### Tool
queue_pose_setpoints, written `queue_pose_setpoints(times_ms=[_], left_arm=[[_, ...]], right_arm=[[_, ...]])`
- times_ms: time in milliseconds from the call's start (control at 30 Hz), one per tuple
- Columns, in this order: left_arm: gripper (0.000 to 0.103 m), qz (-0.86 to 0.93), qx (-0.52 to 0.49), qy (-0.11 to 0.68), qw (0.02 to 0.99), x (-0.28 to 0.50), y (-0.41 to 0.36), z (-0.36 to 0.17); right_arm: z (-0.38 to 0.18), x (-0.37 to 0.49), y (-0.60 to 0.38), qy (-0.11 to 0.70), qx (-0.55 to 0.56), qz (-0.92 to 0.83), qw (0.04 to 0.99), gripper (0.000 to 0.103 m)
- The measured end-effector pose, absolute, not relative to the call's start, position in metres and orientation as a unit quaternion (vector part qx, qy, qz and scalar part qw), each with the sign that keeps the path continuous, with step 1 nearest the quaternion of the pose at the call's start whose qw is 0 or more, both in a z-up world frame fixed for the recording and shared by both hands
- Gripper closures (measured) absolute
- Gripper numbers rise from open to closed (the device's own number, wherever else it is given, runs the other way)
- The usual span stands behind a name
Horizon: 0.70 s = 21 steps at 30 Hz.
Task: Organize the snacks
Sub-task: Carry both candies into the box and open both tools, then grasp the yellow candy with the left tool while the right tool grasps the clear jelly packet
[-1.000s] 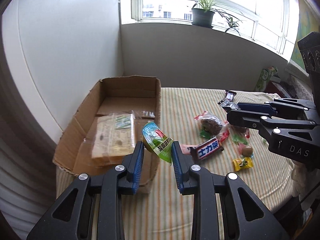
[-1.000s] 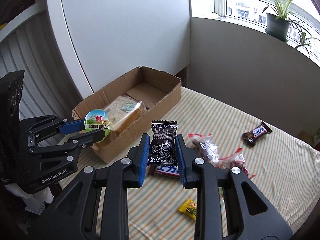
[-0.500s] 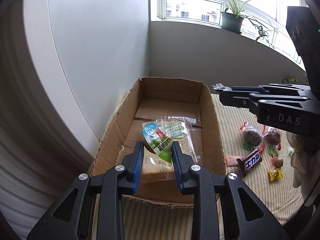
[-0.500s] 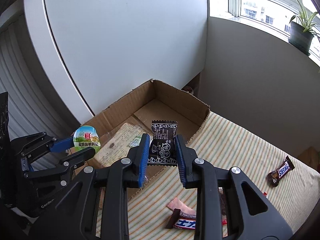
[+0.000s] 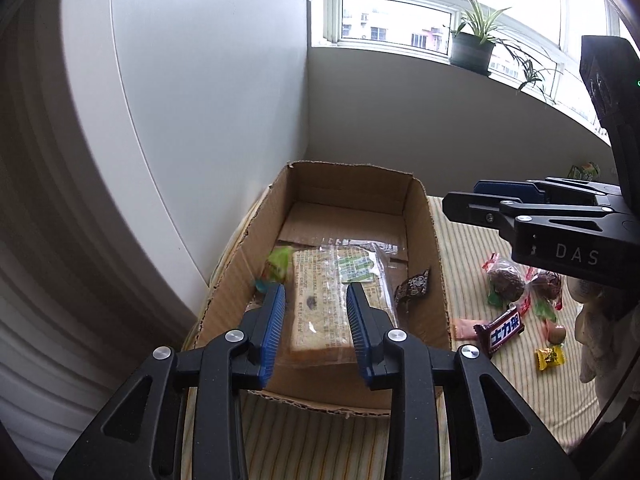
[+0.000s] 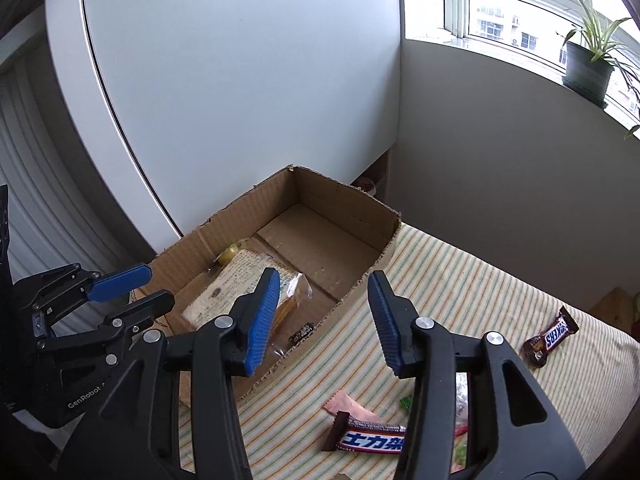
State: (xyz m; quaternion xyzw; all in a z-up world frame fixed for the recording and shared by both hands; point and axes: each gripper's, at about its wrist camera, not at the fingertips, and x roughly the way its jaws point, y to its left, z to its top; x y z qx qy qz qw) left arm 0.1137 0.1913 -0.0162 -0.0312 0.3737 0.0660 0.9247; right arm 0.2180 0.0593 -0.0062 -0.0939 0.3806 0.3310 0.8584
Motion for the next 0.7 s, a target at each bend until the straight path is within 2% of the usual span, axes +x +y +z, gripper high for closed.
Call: queue_pose_setpoints(times_ms=[133, 200, 700], left_arm=[[0.072, 0.055, -0.028, 0.366, 0.929, 0.103, 0.178, -0.006], [0.072, 0.047, -0.027, 0.361, 0.931, 0.098, 0.17, -0.002], [0.072, -0.05, -0.014, 0.368, 0.928, 0.082, 0.078, -0.001]], right_arm=[[0.003, 0.206, 0.03, 0.378, -0.092, 0.315, 0.866, 0.054], [0.006, 0.199, 0.012, 0.376, -0.089, 0.304, 0.87, 0.049], [-0.003, 0.161, -0.143, 0.402, -0.07, 0.209, 0.889, 0.049]])
